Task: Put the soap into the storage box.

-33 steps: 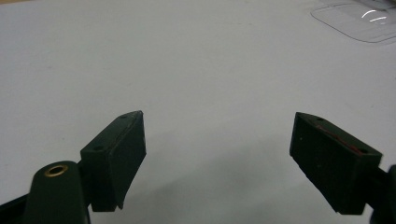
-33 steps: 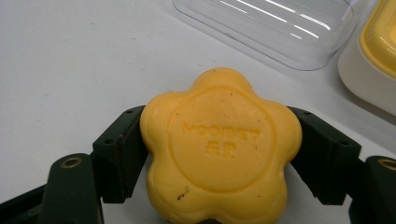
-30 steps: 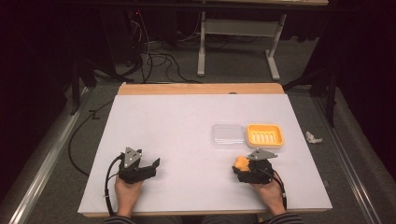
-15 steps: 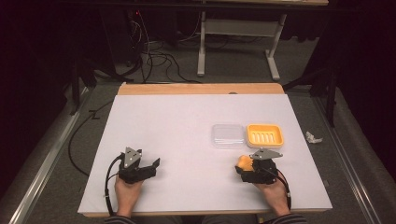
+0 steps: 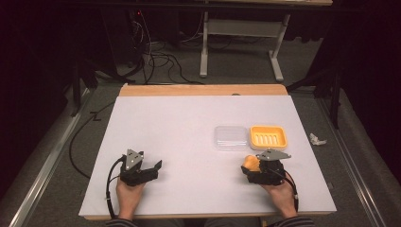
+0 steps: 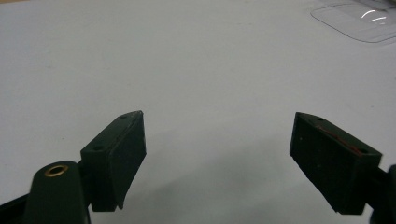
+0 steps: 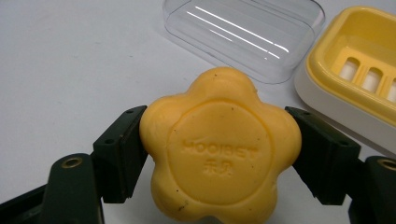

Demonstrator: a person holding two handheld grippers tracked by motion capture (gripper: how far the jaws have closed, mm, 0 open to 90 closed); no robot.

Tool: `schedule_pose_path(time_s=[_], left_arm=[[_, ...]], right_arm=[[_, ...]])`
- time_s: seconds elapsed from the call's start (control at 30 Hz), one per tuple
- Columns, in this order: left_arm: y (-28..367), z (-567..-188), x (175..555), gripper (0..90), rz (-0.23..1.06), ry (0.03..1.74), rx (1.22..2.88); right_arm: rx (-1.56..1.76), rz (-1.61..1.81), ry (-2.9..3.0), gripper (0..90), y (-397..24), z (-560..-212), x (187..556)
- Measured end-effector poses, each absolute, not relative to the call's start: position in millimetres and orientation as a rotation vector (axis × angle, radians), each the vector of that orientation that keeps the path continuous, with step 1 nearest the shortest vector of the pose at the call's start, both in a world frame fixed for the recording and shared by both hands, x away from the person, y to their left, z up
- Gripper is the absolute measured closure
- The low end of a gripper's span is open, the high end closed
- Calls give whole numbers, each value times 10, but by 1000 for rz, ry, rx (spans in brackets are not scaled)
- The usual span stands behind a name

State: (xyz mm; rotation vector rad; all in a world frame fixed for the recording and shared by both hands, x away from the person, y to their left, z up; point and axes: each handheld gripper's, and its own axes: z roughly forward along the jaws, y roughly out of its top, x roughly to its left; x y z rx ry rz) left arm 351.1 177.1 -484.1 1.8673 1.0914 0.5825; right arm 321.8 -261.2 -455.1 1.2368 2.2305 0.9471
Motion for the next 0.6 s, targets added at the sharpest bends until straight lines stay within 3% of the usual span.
schedule_pose_path(time_s=[0.6], left_arm=[[1770,-4841,3508,189,584,1090,1868]], right_arm=[[1241,971,2178,265,-2775,-4383,3204]])
